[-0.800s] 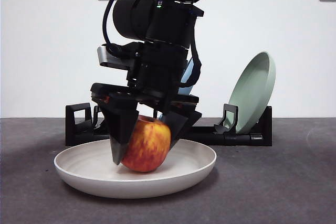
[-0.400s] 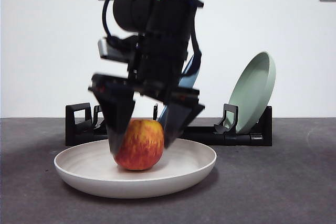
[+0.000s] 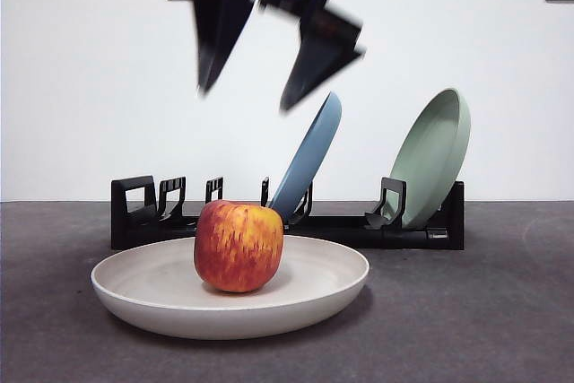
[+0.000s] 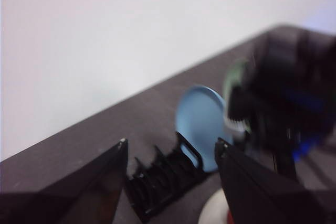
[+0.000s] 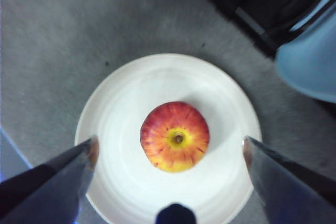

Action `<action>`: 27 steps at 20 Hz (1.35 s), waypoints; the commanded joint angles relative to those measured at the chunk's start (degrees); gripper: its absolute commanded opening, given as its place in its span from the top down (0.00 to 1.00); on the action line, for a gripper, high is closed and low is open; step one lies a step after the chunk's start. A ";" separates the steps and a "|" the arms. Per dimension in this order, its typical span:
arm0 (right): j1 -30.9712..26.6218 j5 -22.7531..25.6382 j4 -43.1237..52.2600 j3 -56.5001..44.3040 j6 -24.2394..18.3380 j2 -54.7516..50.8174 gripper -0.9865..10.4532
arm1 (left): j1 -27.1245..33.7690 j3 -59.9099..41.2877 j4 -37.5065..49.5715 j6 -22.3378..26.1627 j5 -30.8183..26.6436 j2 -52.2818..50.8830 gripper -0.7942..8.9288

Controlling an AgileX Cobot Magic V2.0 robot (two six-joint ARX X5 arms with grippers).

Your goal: Take the yellow plate from the plate rack,put the plate on the table,take the apple from the table,put the apple in the plate

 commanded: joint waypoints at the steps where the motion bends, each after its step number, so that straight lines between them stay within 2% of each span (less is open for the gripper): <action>1: -0.81 0.07 -1.16 0.13 -1.60 -4.07 0.66 | 0.24 -0.26 0.31 4.68 2.80 3.13 0.66; 3: -1.60 0.09 -2.12 0.13 -1.88 -7.50 0.81 | 0.90 -0.26 0.28 6.93 5.44 5.86 0.78; 5: -2.32 0.13 -2.64 0.13 -2.03 -10.51 0.91 | 1.92 -0.26 0.26 9.29 7.87 8.07 0.92; 7: -3.19 0.13 -2.80 0.13 -2.03 -13.53 0.93 | 3.45 -0.26 0.26 11.26 10.14 10.16 0.93; 9: -4.96 0.17 -3.08 0.13 -2.58 -17.70 0.93 | 6.47 -0.24 -0.20 13.86 15.30 12.59 0.93; 13: -9.73 0.24 -4.33 0.11 -3.52 -24.35 0.93 | 17.42 -0.26 -1.18 15.56 27.61 14.29 0.93; 18: -19.32 -0.04 -11.80 -0.13 -3.48 -29.38 0.93 | 34.60 -0.26 -0.59 11.17 41.51 14.27 0.93; 21: -23.56 -0.13 -9.81 -2.80 -3.08 -32.92 0.93 | 40.92 -0.50 -0.02 8.46 48.68 13.97 0.93; 24: -24.79 -0.09 -3.54 -9.03 -1.92 -38.80 0.93 | 43.63 -3.52 4.42 5.60 49.57 11.19 0.93; 27: -24.79 -0.07 3.89 -18.43 -0.57 -46.12 0.93 | 43.82 -11.19 11.15 2.64 49.22 5.60 0.93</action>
